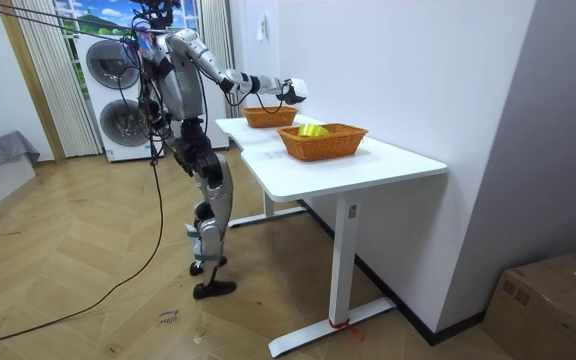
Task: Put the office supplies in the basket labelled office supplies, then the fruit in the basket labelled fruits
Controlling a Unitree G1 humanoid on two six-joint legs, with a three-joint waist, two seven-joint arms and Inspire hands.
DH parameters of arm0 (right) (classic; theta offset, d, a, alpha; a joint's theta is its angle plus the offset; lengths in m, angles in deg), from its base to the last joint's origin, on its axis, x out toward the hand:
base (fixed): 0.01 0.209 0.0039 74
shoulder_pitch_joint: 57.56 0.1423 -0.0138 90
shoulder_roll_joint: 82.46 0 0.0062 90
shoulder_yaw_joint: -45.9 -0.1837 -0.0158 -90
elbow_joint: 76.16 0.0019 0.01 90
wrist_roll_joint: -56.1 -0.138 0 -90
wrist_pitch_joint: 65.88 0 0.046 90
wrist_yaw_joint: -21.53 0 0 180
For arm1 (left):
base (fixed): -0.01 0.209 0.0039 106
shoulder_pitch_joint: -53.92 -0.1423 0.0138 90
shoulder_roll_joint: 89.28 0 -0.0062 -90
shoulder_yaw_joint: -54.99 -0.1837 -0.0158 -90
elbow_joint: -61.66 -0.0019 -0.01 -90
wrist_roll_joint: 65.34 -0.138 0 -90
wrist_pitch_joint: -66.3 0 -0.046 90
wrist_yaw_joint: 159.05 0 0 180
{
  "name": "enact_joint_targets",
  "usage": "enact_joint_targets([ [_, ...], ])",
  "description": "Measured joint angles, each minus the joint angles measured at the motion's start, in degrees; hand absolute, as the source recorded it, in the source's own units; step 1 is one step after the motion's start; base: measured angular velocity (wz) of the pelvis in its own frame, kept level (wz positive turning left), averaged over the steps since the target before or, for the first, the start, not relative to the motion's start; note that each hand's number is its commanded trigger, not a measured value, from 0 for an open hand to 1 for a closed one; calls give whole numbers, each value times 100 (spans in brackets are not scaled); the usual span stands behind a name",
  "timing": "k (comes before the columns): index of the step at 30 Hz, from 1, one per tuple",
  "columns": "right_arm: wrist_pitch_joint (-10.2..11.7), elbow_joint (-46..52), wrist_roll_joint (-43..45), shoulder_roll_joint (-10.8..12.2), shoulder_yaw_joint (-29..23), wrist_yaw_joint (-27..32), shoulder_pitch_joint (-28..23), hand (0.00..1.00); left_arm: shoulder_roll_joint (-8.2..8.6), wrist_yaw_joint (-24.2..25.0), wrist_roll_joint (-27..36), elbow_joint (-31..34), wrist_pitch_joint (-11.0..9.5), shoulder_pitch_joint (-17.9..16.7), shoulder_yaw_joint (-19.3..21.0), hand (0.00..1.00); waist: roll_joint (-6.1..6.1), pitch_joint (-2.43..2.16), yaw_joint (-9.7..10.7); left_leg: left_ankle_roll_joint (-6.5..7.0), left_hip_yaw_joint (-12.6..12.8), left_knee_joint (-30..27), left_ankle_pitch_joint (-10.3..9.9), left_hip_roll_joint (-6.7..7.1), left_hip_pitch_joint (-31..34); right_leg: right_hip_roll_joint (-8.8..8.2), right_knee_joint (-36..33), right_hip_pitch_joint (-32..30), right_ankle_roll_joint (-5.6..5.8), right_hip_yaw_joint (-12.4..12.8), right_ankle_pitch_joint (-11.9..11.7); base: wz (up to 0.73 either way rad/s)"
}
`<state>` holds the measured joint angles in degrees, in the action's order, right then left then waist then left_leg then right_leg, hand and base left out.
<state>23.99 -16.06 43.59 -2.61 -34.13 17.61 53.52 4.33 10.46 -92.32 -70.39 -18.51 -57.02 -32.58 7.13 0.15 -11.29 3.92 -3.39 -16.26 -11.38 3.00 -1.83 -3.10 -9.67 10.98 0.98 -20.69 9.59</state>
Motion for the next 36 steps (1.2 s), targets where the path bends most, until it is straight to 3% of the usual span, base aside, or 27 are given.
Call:
enact_joint_targets([
  [5, -1, 336, 99, -14, -2, -3, -4, 100, -1, 122, -17, 5, -10, -3, 34, 0, -5, 5, 13, 8, -14, -46, -18, 46, 25, -36, 2, -4, -17, -4, 41, 0],
  [11, 6, 903, 220, -14, -1, -66, -5, 100, -27, 168, -15, 10, -23, -15, 87, 0, 70, -11, 3, 41, -3, -56, -11, 98, 19, -78, -2, 25, 8, -68, 122, 3],
  [23, -1, 1282, 631, 12, 22, -46, -147, 100, -60, 252, -10, 10, -15, -10, 88, 0, 121, 24, -43, 47, -20, 30, -50, 85, -83, -64, -8, 88, 22, -84, 121, 0],
  [30, -4, 1282, 1070, 12, 21, -46, -164, 100, -56, 533, -17, 17, 87, -2, 210, 0, 184, -5, -182, 46, -56, 46, -50, 90, -91, -58, -10, 103, 26, -149, 124, 1],
  [36, -5, 1283, 1075, 12, 131, -47, -164, 100, -66, 631, -23, 27, 107, 14, 243, 0, 263, 24, -342, 42, -123, 37, -51, 95, -76, -68, -22, 102, 28, -162, 125, 4],
])
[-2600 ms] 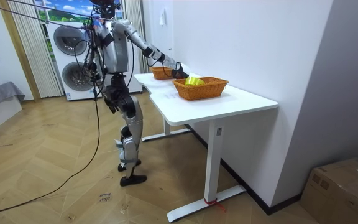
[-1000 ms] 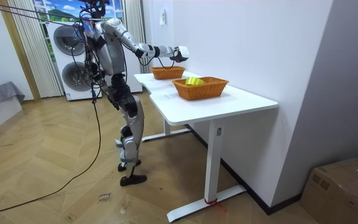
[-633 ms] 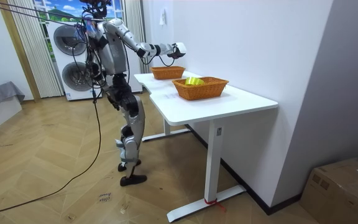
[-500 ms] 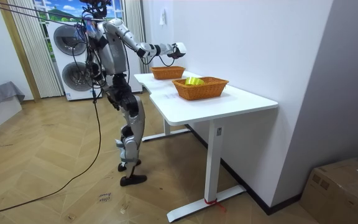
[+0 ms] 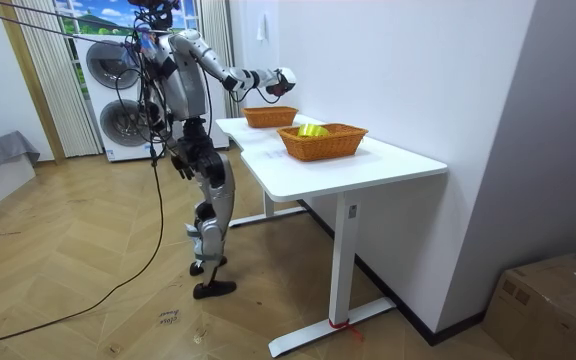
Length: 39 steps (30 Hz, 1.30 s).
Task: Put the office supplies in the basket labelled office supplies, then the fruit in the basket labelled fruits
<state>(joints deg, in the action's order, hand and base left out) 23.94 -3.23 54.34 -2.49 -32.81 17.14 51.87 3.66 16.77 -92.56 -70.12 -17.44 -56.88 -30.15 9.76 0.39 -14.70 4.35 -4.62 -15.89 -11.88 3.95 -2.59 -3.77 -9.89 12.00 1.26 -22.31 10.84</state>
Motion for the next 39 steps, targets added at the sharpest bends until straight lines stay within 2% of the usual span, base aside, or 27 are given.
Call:
enact_joint_targets([
  [4, 0, -4, 6, 0, 191, -81, 0, 100, 20, 1, -11, 24, 8, -1, -5, 0, 14, 22, -121, -11, -40, -21, -11, 9, 13, 22, 5, 0, 1, 4, 1, 2],
  [8, 0, -47, 7, -1, 311, -93, 0, 100, 32, 10, -52, 69, 8, 4, -24, 0, -2, 34, -151, -7, -109, -102, -42, 26, 65, 35, 13, 3, 4, 14, 2, 9],
  [11, 0, -76, 12, 0, 400, -244, 0, 100, 32, 32, -54, 69, 9, 8, -63, 0, -30, 66, -158, -4, -175, -123, -41, 54, 72, 30, 13, 14, 8, 29, 5, 10],
  [17, -36, -395, 212, 2, 568, -415, 1, 100, 19, 143, -60, 69, 9, 14, -64, 0, -27, 75, -190, -2, -214, -145, -41, 69, 108, 28, 12, 0, 17, 57, 11, 3],
  [19, -78, -345, 426, 2, 564, -459, 1, 100, 1, 232, -60, 70, 10, 23, -55, 0, -14, 66, -229, -3, -214, -147, -42, 72, 135, 32, 10, -28, 29, 172, 20, 0],
  [21, -114, -223, 525, 2, 563, -499, 2, 100, -8, 293, -60, 84, 10, 46, -55, 0, -5, 63, -238, -3, -214, -146, -42, 72, 137, 34, 11, -31, 31, 180, 21, 0],
  [25, -116, -125, 727, 2, 563, -643, 3, 100, -48, 380, -112, 144, 8, 116, -56, 0, 58, 19, -291, -2, -216, -145, -42, 73, 130, 34, 10, -21, 30, 181, 21, 0],
  [39, -115, 24, 768, 2, 565, -732, 8, 100, -112, 387, -220, 241, 1, 123, -56, 0, 67, 33, -334, 0, -209, -161, -43, 77, 93, 33, 3, -14, 30, 267, 21, 0],
])
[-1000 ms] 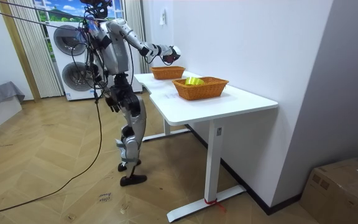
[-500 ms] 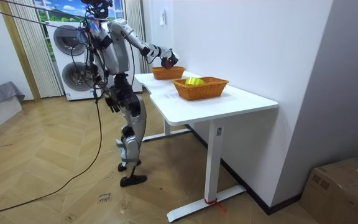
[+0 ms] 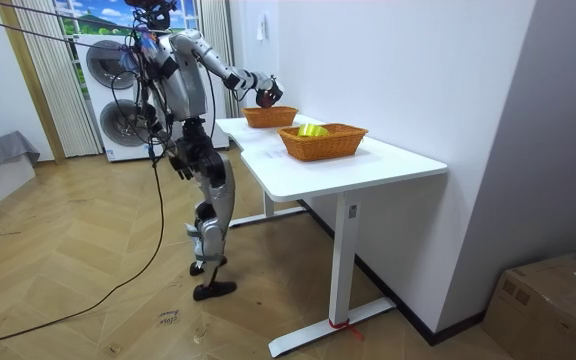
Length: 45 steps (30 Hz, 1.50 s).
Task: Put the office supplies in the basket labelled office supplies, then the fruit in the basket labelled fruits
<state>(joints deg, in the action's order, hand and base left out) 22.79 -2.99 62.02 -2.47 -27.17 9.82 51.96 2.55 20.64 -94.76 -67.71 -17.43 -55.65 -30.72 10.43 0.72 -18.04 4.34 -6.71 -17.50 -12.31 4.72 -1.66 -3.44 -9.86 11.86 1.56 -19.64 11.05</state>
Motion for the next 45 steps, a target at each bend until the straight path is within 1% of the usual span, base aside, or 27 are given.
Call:
enact_joint_targets([
  [3, 0, 0, 115, 0, 0, -18, 0, 100, -3, 0, -1, 2, -6, 0, 1, 0, -3, 2, -26, 1, 13, -2, -1, 0, 3, 4, -1, -1, 0, 79, 0, -1],
  [10, 0, 21, 145, 0, -3, -19, 0, 100, -3, 3, -3, 9, -33, 2, 8, 0, -26, 19, -102, 12, 11, -2, -10, 0, 7, 5, -2, -12, 0, 113, 0, 0],
  [11, 0, 34, 145, 0, -3, -19, 0, 69, -4, 2, -4, 9, -33, 2, 10, 0, -29, 21, -105, 13, 11, -2, -11, 0, 8, 5, -2, -12, 0, 123, 0, 0],
  [12, 0, 74, 146, 0, -3, -19, 0, 31, -5, 0, -4, 9, -33, 2, 11, 0, -37, 27, -107, 14, 11, -2, -11, 1, 9, 7, -2, -10, 0, 149, 0, 0],
  [13, 0, 117, 165, 0, -3, -19, 0, 4, -4, -2, -14, 9, -33, 2, 8, 0, -47, 34, -108, 15, 11, -2, -12, 2, 8, 8, -2, -10, 0, 163, 0, 0],
  [14, 0, 148, 177, 0, -2, -19, 0, 0, -3, -2, -22, 9, -33, 1, 5, 0, -54, 39, -110, 15, 12, -2, -12, 1, 8, 8, -2, -10, 0, 165, 0, 0],
  [16, 0, 304, 189, 0, -2, -19, -1, 0, -3, -4, -75, 9, -34, -4, 7, 0, -74, 53, -116, 16, 14, 3, -13, 1, 8, 7, -2, -10, 0, 158, 0, 0],
  [18, 0, 434, 234, 0, -1, -19, -1, 0, -2, -16, -172, 9, -34, -19, 7, 0, -78, 56, -124, 16, 15, 12, -13, 1, 11, 5, -1, -16, 0, 134, 0, 0],
  [26, 1, 636, 368, -1, -1, -16, -1, 0, 3, -38, -283, 18, -33, -31, 5, 0, -72, 47, -139, 20, 14, 11, -17, 0, 29, 1, -5, -70, 0, 65, 0, 0],
  [32, 1, 633, 353, -1, 5, -19, -39, 0, 14, -39, -284, 380, -32, -164, 2, 0, -73, 45, -139, 20, 13, 12, -16, 0, 3, 0, -3, -22, 1, 61, 0, 0],
  [36, -3, 628, 317, -1, 28, -39, -50, 0, 20, -40, -285, 393, -22, -171, -2, 0, -60, 36, -134, 20, 11, 10, -16, -1, -5, 1, 6, -6, 2, 60, 1, 0],
  [42, -3, 608, 328, 0, 42, -39, -70, 0, 18, -55, -282, 386, 1, -257, -4, 0, -14, 1, -132, 20, 14, 10, -15, -1, -27, -1, 5, 14, 2, 60, 1, 0],
  [45, -4, 561, 318, 0, 62, -39, -70, 0, 18, -73, -281, 382, 8, -276, -4, 0, -10, -1, -131, 20, 15, 15, -15, -1, -55, -2, 2, 41, 2, 57, 1, 0],
])
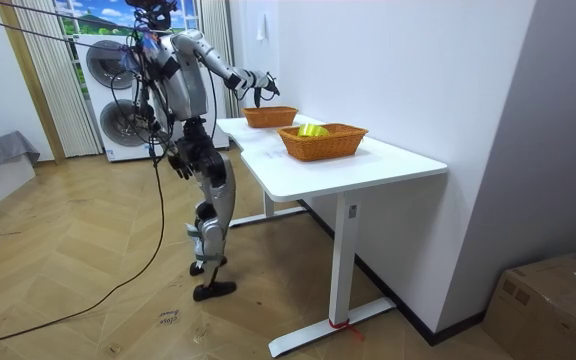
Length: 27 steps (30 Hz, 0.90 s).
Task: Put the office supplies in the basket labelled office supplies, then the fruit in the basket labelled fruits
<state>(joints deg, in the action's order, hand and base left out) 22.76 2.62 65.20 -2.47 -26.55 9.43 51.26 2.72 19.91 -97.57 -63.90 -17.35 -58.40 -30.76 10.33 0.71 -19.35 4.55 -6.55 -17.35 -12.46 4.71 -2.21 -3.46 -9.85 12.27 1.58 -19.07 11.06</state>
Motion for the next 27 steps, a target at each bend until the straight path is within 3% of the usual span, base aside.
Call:
enact_joint_targets([
  [17, -5, -265, -32, -2, -146, 91, -23, 0, 12, 30, 107, -45, -8, 5, 12, 0, 34, 14, 52, 3, 52, -4, -3, -3, -62, 6, 7, 63, 0, 158, 0, -1],
  [20, 80, -117, -243, -1, -341, 250, -26, 0, 43, -73, 534, -398, -49, 76, 48, 0, 16, 18, 171, 17, 89, -30, -19, -19, -93, -11, 4, 65, 0, 91, 0, -2],
  [22, 143, 84, -260, -1, -611, 504, -53, 0, 161, -85, 633, -611, -51, 24, 153, 0, -27, 29, 250, 28, 138, -31, -40, -18, -87, -8, 4, 56, 1, 159, 0, -15],
  [27, 273, 981, -445, -4, -1420, 767, -372, 0, 298, -49, 797, -598, -79, -79, 325, 0, -116, -18, 636, 51, 212, -95, -71, -33, -34, -12, -12, -22, 5, 261, -3, -7],
])
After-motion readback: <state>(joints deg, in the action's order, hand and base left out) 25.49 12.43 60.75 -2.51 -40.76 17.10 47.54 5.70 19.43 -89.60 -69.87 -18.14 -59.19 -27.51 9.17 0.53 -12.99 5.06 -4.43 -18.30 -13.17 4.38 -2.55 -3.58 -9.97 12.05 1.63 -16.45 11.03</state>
